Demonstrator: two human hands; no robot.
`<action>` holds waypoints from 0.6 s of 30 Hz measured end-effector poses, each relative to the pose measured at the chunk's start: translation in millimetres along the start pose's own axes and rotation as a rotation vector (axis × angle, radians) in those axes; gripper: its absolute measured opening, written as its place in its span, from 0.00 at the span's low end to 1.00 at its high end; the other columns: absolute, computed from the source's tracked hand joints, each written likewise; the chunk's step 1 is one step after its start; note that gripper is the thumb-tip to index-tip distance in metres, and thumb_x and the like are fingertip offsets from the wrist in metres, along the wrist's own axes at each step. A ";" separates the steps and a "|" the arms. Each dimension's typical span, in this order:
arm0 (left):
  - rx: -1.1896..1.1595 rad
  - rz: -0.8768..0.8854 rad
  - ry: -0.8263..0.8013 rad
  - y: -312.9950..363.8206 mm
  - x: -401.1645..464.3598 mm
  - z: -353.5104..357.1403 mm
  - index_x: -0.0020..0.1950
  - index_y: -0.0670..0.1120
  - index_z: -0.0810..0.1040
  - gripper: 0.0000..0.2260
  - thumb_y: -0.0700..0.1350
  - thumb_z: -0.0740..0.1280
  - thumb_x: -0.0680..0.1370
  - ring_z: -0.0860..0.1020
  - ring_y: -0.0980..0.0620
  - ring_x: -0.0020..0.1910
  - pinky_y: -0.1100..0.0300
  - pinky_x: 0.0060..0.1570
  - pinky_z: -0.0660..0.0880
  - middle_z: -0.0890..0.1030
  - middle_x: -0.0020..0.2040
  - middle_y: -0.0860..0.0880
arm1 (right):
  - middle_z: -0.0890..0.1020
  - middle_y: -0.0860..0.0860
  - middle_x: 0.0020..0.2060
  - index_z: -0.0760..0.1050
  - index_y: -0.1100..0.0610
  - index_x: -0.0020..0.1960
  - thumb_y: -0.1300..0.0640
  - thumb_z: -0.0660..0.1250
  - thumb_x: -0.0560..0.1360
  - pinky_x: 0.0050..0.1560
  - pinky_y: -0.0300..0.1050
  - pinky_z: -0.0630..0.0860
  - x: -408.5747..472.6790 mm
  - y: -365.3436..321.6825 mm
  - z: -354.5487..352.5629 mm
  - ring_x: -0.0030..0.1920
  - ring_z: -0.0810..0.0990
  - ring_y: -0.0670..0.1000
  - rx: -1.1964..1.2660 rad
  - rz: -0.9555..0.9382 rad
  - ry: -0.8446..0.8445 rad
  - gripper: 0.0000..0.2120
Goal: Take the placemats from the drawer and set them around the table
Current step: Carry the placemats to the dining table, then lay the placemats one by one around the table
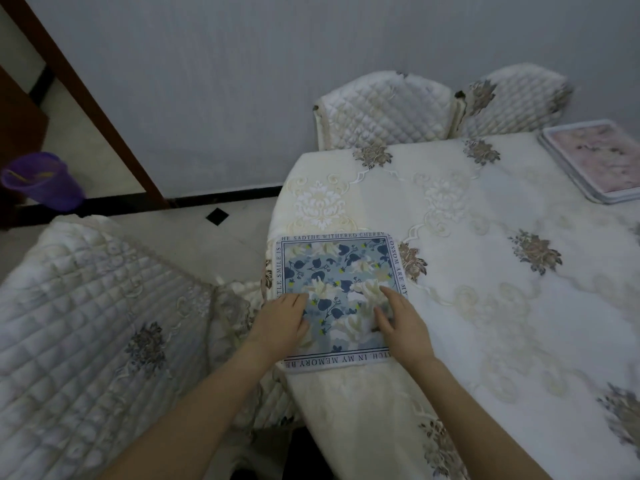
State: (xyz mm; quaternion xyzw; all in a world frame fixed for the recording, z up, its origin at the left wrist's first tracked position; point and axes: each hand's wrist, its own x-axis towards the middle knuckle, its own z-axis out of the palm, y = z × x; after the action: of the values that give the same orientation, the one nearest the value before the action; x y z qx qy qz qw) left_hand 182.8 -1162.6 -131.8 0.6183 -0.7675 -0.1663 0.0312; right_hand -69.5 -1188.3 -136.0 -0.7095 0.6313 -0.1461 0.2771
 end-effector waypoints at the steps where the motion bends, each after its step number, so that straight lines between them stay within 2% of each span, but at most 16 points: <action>1: 0.000 0.022 0.059 4.6 -1.4 -10.2 0.66 0.40 0.74 0.29 0.53 0.45 0.76 0.78 0.44 0.54 0.53 0.51 0.75 0.79 0.57 0.44 | 0.70 0.49 0.70 0.64 0.53 0.74 0.49 0.58 0.81 0.62 0.40 0.65 -6.0 -10.6 -6.9 0.70 0.67 0.49 0.030 0.008 0.037 0.22; 3: 0.015 0.071 0.133 14.0 -7.7 -29.2 0.60 0.41 0.78 0.23 0.51 0.50 0.77 0.79 0.46 0.48 0.54 0.44 0.76 0.81 0.50 0.46 | 0.73 0.50 0.68 0.66 0.54 0.73 0.49 0.57 0.82 0.62 0.40 0.65 -22.3 -30.8 -20.3 0.68 0.68 0.48 0.050 0.000 0.114 0.21; 5: 0.038 0.147 0.213 22.7 -20.5 -44.4 0.56 0.42 0.80 0.19 0.50 0.53 0.78 0.79 0.47 0.45 0.55 0.42 0.76 0.81 0.48 0.47 | 0.75 0.49 0.64 0.68 0.53 0.71 0.47 0.56 0.81 0.59 0.37 0.65 -43.3 -49.3 -30.9 0.65 0.70 0.46 0.053 -0.036 0.178 0.21; 7: 0.019 0.209 0.298 28.6 -39.6 -55.9 0.57 0.42 0.79 0.18 0.50 0.55 0.78 0.80 0.48 0.48 0.55 0.46 0.77 0.81 0.50 0.47 | 0.76 0.49 0.62 0.69 0.54 0.70 0.48 0.58 0.80 0.58 0.36 0.66 -69.2 -67.8 -37.4 0.62 0.71 0.45 0.049 -0.068 0.233 0.20; 10: -0.024 0.266 0.360 33.9 -76.8 -68.3 0.62 0.41 0.78 0.19 0.49 0.56 0.78 0.78 0.47 0.55 0.53 0.56 0.74 0.81 0.56 0.46 | 0.75 0.50 0.65 0.71 0.56 0.70 0.46 0.56 0.80 0.66 0.45 0.69 -117.1 -88.0 -29.8 0.66 0.71 0.48 -0.013 -0.071 0.295 0.22; 13: -0.054 0.303 0.332 31.3 -127.1 -71.3 0.65 0.42 0.77 0.20 0.50 0.57 0.79 0.76 0.46 0.62 0.52 0.63 0.69 0.79 0.61 0.46 | 0.74 0.51 0.68 0.70 0.55 0.71 0.44 0.52 0.80 0.70 0.50 0.66 -175.0 -109.0 -4.9 0.70 0.68 0.52 -0.099 -0.006 0.332 0.25; 18: -0.073 0.476 0.194 -1.2 -210.7 -49.6 0.69 0.45 0.74 0.21 0.51 0.54 0.80 0.71 0.47 0.68 0.50 0.67 0.65 0.76 0.67 0.48 | 0.74 0.52 0.68 0.71 0.52 0.69 0.46 0.52 0.80 0.68 0.55 0.67 -277.3 -146.9 59.0 0.71 0.68 0.56 -0.196 0.129 0.333 0.22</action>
State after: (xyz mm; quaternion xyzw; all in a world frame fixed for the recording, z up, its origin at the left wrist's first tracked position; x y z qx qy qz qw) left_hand 245.6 -971.4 -52.2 0.4316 -0.8785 -0.1218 0.1650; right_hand 38.6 -897.9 -59.1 -0.6572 0.7237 -0.1813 0.1072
